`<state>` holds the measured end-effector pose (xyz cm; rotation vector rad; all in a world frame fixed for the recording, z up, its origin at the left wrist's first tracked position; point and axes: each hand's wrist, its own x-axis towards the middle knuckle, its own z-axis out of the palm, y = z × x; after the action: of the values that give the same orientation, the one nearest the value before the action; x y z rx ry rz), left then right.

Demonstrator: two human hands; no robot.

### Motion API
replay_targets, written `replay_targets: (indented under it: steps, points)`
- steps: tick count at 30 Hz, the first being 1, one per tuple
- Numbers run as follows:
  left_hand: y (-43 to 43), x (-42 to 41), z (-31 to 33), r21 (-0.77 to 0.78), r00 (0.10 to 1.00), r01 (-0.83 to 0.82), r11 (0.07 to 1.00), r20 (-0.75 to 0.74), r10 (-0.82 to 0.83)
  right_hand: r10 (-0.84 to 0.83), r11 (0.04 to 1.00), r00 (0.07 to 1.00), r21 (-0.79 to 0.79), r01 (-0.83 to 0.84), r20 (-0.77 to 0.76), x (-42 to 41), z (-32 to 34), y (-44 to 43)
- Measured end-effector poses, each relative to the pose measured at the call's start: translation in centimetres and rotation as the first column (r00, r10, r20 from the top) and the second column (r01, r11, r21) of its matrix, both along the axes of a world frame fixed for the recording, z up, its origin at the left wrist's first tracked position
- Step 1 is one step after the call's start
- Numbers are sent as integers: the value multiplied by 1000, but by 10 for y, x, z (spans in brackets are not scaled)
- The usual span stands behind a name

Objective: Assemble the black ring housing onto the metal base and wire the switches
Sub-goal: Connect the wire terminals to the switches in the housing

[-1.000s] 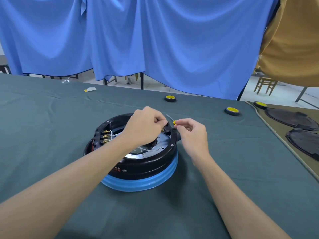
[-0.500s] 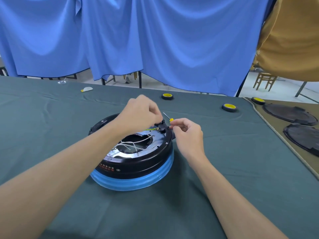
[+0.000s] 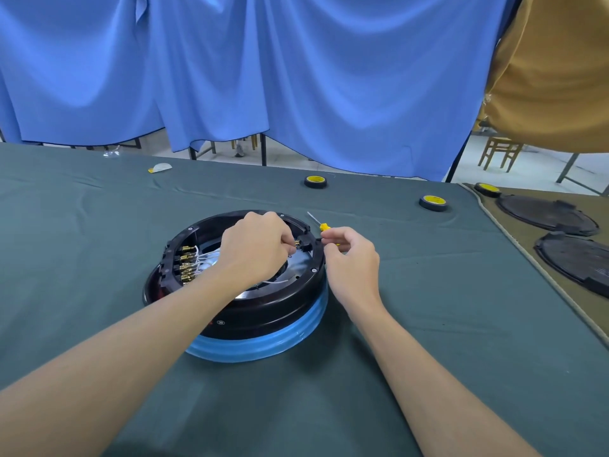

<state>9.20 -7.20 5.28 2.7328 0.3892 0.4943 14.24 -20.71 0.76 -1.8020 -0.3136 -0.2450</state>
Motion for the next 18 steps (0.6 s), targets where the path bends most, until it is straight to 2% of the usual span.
replay_targets:
  steps: [18]
  points:
    - [0, 3, -7, 54, 998, -15, 998, 54, 12, 33, 999, 999, 32, -33, -1, -7, 3, 3]
